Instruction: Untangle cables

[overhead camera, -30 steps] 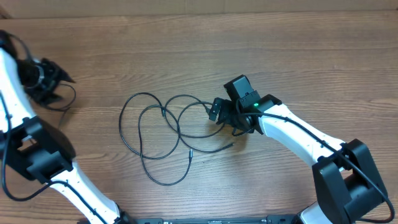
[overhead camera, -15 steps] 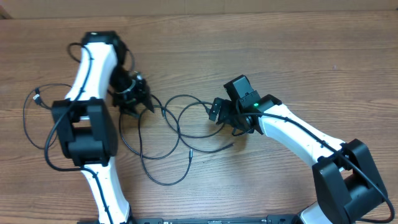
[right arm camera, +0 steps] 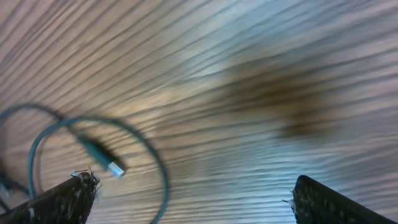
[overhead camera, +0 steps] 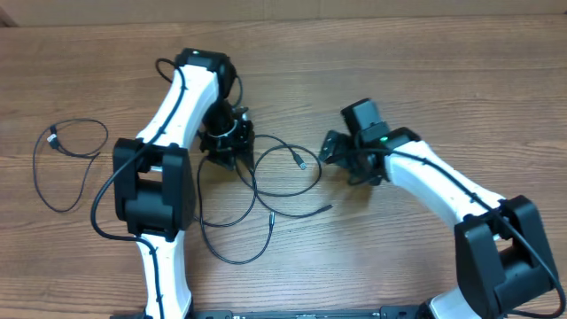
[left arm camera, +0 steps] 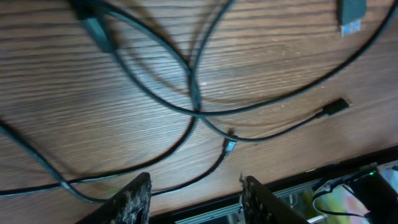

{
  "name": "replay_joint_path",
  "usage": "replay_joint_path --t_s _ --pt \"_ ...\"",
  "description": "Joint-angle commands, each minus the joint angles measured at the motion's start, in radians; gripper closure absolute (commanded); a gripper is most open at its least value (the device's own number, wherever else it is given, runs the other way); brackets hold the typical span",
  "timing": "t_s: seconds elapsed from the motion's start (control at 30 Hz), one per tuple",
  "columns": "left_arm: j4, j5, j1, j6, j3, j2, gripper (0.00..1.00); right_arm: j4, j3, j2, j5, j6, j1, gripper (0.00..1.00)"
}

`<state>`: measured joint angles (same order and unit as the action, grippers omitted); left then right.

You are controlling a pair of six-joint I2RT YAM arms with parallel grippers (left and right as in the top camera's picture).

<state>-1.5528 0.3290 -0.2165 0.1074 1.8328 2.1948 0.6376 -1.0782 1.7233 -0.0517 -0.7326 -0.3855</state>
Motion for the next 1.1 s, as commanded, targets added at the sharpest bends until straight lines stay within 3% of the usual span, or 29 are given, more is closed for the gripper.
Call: replay_joint_path --t_s 0.0,0.1,0.13,0.4,0.43,0.47,0.5,0.63,0.83,1.07 --pt "0.011 -0.003 -0.052 -0.014 -0.014 -0.003 0.51 0.008 -0.01 -0.021 0.017 0.006 0.081 0.0" --pt "0.029 -0.022 -0.086 -0.013 -0.014 -0.003 0.5 0.037 -0.01 -0.021 0.017 0.005 0.154 0.0" --pt "0.039 -0.036 -0.101 -0.007 -0.014 -0.003 0.46 0.046 -0.01 -0.021 0.017 0.005 0.18 0.0" --pt "0.107 -0.135 -0.151 0.171 -0.015 -0.002 0.41 0.049 -0.01 -0.021 0.017 0.005 0.225 0.0" --pt "0.119 -0.135 -0.156 0.171 -0.018 -0.002 0.35 0.048 -0.01 -0.021 0.017 0.005 0.225 0.0" --pt "0.13 -0.135 -0.16 0.171 -0.02 -0.002 0.21 0.048 -0.01 -0.021 0.017 0.005 0.225 0.0" --pt "0.16 -0.135 -0.169 0.171 -0.028 -0.002 0.0 0.048 -0.01 -0.021 0.017 0.005 0.225 0.0" --pt "0.224 -0.156 -0.183 0.183 -0.055 -0.002 0.0 0.048 -0.01 -0.021 0.017 0.005 0.225 0.0" --pt "0.286 -0.307 -0.18 0.343 -0.125 -0.002 0.0 0.048 -0.01 -0.021 0.017 0.005 0.225 0.0" --pt "0.338 -0.311 -0.17 0.334 -0.226 -0.002 0.0 0.049 -0.01 -0.021 0.017 0.005 0.225 0.0"
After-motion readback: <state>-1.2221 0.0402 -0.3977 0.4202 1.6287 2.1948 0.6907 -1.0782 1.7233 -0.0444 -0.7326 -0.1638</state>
